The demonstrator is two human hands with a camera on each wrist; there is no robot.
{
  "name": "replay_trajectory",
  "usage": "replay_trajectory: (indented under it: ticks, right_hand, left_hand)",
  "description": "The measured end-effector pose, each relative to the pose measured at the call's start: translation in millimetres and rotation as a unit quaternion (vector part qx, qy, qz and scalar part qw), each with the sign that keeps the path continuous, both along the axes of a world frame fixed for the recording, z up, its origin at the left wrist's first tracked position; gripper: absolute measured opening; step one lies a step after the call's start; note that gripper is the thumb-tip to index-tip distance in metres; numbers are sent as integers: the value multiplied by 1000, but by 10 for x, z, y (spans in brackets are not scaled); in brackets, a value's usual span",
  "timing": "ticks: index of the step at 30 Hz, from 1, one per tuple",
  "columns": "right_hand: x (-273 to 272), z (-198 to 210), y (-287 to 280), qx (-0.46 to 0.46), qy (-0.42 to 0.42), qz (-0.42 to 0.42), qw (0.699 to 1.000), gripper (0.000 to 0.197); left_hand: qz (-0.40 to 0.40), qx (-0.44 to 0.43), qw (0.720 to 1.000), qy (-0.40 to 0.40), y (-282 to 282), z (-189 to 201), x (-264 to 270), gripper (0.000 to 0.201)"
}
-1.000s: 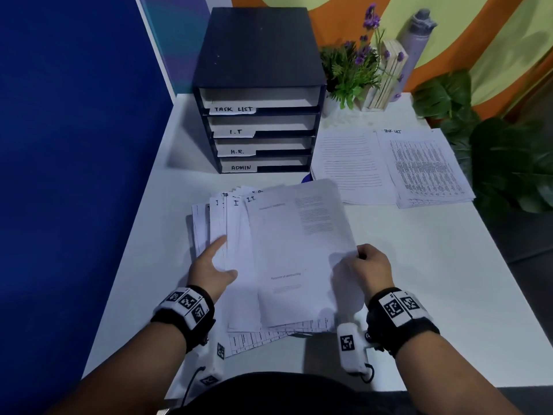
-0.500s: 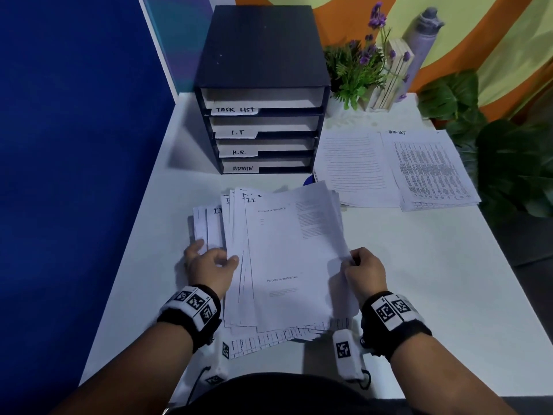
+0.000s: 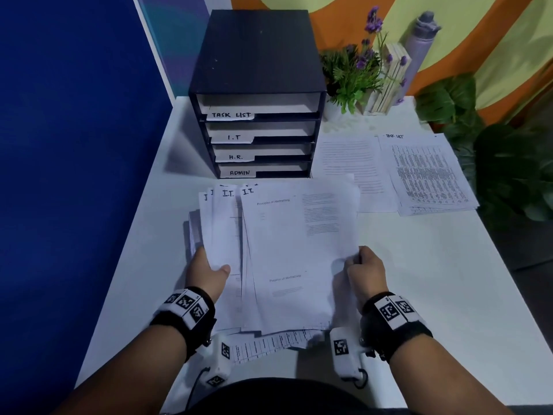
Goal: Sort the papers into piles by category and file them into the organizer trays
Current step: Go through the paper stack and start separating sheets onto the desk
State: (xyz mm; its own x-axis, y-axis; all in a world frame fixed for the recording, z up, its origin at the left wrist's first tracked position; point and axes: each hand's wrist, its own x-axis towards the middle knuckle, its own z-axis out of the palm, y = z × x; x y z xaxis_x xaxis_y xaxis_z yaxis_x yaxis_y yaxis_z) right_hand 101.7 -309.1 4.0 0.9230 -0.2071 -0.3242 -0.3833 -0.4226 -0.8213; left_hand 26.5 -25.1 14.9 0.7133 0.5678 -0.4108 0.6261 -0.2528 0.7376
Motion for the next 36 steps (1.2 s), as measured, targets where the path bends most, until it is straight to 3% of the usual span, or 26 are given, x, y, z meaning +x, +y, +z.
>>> replay_trajectory:
  ticks: [2, 6, 9, 13, 15, 17, 19, 21, 23, 26, 28, 30, 33, 36]
  right_hand:
    - [45, 44, -23, 15, 1, -7, 1000, 30]
    - [135, 107, -66, 30, 4, -19, 999, 35]
    - [182, 126, -43, 54, -7, -17, 998, 32]
    - [212, 269, 60, 120, -23, 33, 992, 22]
    - [235, 309, 63, 144, -8, 67, 987, 19]
    - [250, 286, 27, 108, 32, 100, 989, 19]
    - [274, 235, -29, 73, 38, 89, 993, 14]
    - [358, 166, -203, 70, 22, 4, 997, 24]
    - [508, 60, -505, 21, -17, -72, 997, 18]
    - [778, -52, -977, -61, -36, -118, 990, 11]
    - [948, 29, -1151, -72, -40, -148, 986, 17]
    - [1129, 130, -1219, -50, -46, -176, 982, 10]
    - [1468, 92, -1215, -6, -45, -197, 979, 19]
    - [1677, 18, -1051, 10, -51, -178, 983, 15]
  left_hand:
    - [15, 1, 1000, -1, 38, 10, -17, 50]
    - [-4, 55, 998, 0, -46, 86, -17, 90]
    - [-50, 135, 989, -31, -245, 240, 58, 73]
    - [-87, -125, 981, -122, -477, 380, 228, 41]
    - [-38, -142, 979, -145, -507, 353, 331, 45]
    - [14, -158, 974, -160, -510, 309, 435, 44]
    - [3, -166, 973, -158, -524, 265, 512, 45]
    - [-43, -136, 980, -136, -529, 215, 549, 56]
    - [-93, -12, 993, -73, -495, 144, 541, 69]
    - [-171, 195, 962, 83, -422, 63, 477, 84]
    - [-200, 208, 946, 146, -414, 7, 439, 92]
    - [-213, 200, 940, 176, -412, -64, 406, 95]
    - [-219, 203, 935, 190, -406, -131, 384, 93]
    - [-221, 203, 934, 191, -386, -175, 366, 92]
